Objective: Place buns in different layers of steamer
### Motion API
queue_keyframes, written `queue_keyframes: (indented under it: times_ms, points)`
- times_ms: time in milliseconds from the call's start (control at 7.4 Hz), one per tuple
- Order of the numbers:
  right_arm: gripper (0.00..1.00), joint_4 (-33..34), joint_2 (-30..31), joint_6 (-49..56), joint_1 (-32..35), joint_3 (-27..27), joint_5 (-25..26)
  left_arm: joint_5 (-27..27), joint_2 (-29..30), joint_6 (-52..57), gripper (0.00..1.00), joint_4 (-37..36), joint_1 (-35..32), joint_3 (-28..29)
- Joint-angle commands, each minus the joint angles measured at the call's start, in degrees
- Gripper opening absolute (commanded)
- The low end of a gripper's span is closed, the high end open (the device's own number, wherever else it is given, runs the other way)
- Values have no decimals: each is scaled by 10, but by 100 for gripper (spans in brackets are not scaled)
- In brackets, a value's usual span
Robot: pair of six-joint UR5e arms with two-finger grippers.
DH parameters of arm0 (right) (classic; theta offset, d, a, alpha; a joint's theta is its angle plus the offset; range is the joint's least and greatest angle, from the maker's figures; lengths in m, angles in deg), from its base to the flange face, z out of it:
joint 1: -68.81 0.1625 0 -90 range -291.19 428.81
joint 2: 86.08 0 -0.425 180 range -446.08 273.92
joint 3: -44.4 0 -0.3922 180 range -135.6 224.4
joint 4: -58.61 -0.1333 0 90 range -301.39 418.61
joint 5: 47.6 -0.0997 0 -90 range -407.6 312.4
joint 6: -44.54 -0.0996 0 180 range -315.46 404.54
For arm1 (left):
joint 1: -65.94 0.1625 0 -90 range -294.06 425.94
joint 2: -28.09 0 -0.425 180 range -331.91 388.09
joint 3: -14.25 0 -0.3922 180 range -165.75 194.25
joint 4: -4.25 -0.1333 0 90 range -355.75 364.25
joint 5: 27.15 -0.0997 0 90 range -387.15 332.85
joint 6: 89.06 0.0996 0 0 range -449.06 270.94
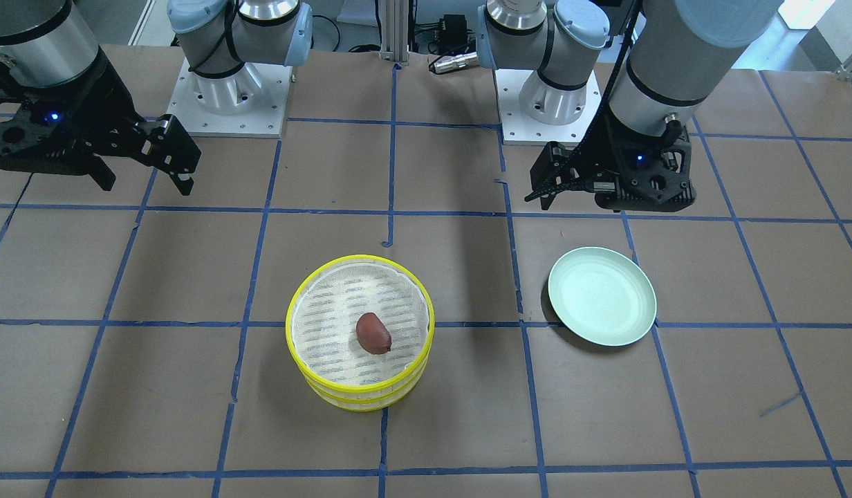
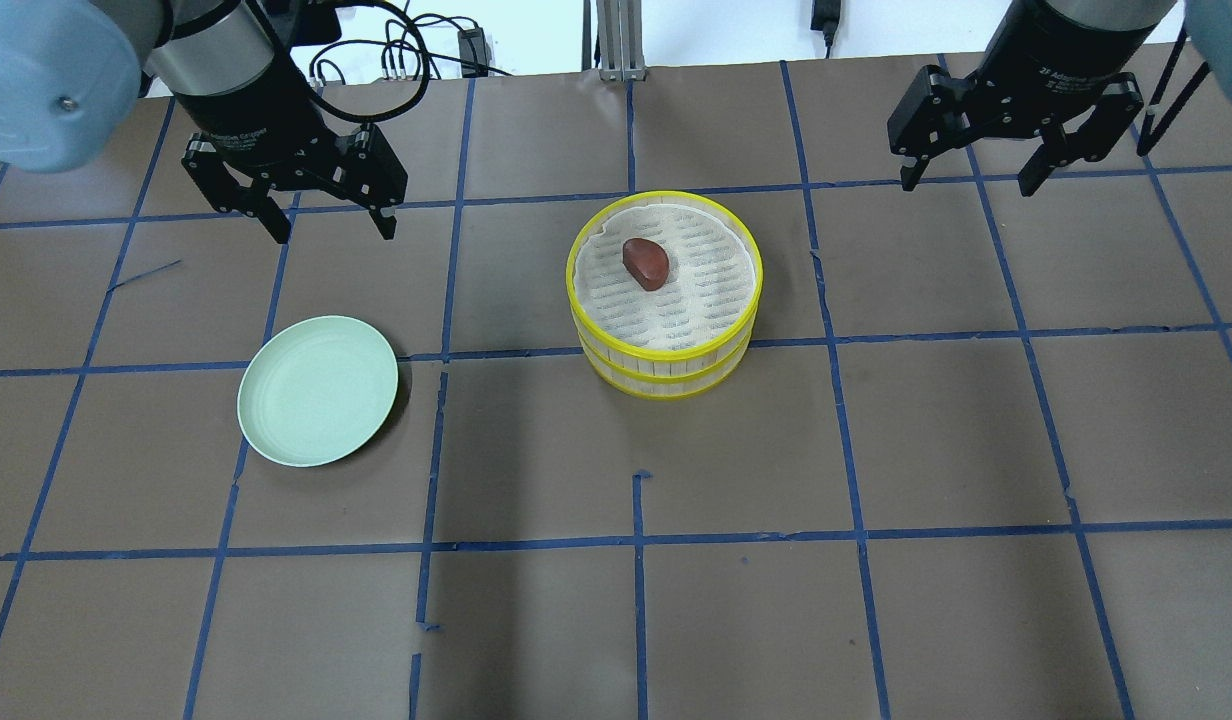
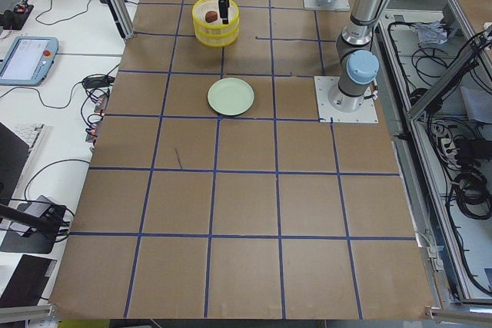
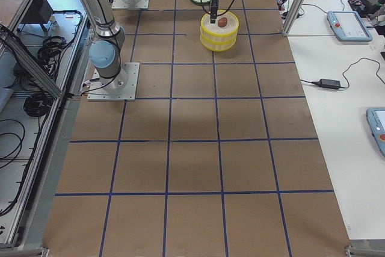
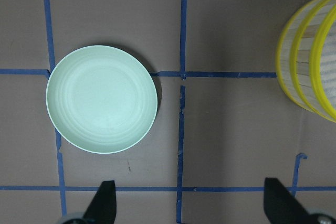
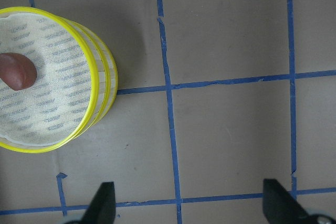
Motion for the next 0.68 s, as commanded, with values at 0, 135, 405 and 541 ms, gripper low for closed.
queue_keyframes:
  times_ms: [0, 135, 405, 541]
  points:
    - [100, -1, 0, 0, 2, 1, -1, -1, 1, 19, 100, -2, -7, -2]
    - [100, -2, 2, 0, 3, 1, -1, 0, 0, 19, 100, -2, -7, -1]
    - [100, -3, -4, 1, 14, 3, 3, 7, -9, 15, 100, -8, -8, 3]
    - [100, -3, -4, 1, 17, 2, 3, 8, -6, 10, 100, -8, -8, 1]
